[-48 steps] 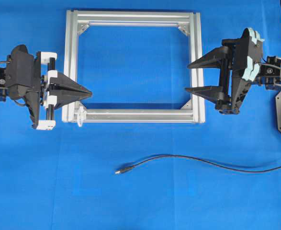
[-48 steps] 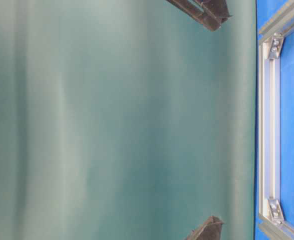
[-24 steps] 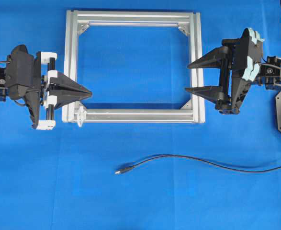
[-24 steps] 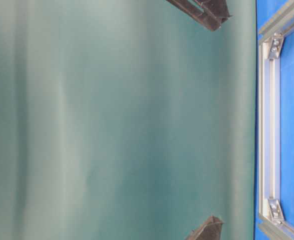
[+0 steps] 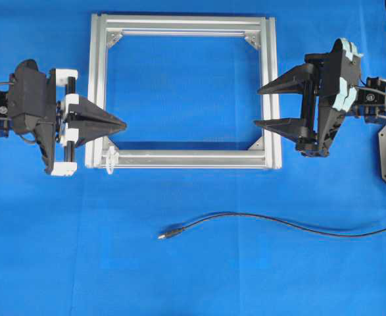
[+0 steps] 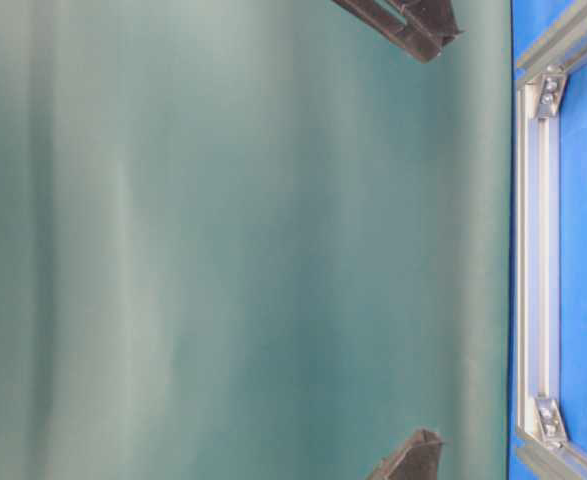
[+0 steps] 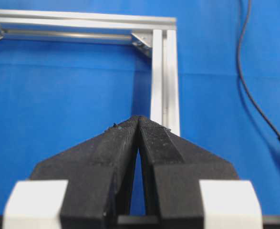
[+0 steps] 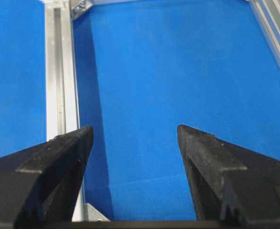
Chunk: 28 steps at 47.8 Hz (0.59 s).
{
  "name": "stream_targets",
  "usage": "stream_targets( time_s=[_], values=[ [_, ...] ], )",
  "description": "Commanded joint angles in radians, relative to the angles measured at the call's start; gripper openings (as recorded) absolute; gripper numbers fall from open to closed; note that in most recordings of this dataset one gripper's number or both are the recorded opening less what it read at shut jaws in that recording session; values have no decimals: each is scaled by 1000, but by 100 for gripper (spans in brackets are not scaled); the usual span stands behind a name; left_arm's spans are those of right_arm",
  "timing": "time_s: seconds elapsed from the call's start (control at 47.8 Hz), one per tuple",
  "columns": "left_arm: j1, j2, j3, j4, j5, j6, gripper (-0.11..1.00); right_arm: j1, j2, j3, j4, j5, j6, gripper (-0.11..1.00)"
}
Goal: Insert the wire through the string loop located on the left side.
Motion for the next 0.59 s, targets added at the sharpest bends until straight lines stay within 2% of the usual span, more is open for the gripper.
stream_targets(
  time_s=[0.0,0.126,0.565],
  values=[
    [21,-6,-26,3,-9,3,0,-3,-5,-25,3,-11,0,65],
    [41,-6,-26,3,-9,5,0,-3,-5,-26,3,-12,0,65],
    [41,8,-41,3,-11,-5,0,-3,-5,-25,2,-11,0,65]
  ],
)
